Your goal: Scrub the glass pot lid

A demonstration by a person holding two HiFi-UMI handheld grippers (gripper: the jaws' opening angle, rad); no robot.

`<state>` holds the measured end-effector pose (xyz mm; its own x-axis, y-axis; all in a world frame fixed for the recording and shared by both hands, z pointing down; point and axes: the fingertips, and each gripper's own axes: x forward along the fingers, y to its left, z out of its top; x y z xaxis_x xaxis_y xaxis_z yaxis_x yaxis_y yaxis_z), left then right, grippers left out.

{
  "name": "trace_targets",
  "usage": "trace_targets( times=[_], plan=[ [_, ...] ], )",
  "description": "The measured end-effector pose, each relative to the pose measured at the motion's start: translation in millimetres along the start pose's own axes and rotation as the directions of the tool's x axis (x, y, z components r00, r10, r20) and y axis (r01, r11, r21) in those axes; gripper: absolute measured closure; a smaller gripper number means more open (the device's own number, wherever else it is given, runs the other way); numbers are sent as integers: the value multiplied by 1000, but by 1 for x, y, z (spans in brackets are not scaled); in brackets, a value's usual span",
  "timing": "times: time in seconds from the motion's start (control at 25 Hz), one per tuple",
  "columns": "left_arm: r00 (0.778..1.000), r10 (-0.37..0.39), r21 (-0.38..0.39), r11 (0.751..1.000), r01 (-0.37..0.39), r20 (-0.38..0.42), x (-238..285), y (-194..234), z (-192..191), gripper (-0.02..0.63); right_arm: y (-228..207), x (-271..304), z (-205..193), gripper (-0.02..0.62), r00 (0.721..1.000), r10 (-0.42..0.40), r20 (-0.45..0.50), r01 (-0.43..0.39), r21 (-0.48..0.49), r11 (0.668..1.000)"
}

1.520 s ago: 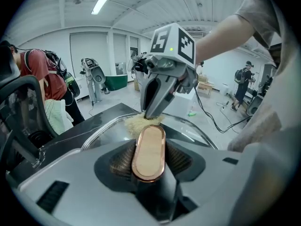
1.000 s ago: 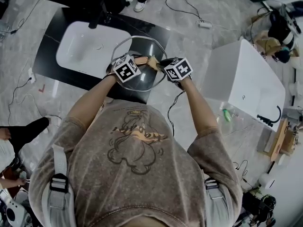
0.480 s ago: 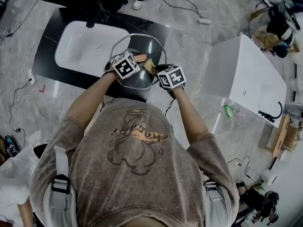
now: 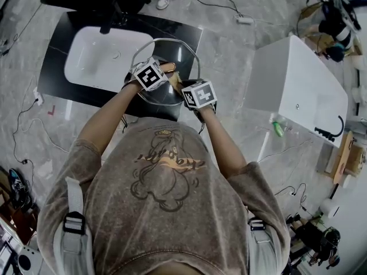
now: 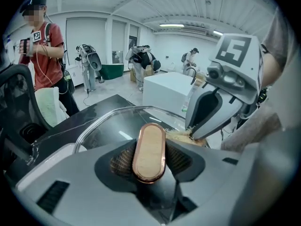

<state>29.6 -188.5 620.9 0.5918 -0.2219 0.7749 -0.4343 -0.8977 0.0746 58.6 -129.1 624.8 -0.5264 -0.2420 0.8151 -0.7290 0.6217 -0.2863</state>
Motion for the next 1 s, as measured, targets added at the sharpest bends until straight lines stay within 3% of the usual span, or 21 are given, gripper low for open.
trace_targets(
  times=[0.56,1.0],
  plan=[
    [1000,-20,-27,999,20,-24,1,-1,-5,413,32,11,-3,560,997,67,-22,-67,-1,998],
    [1000,-21,-35,999,20,-21,-1,-1,-3,413,52,28,22,560,999,49,23,-48,-21,999]
  ],
)
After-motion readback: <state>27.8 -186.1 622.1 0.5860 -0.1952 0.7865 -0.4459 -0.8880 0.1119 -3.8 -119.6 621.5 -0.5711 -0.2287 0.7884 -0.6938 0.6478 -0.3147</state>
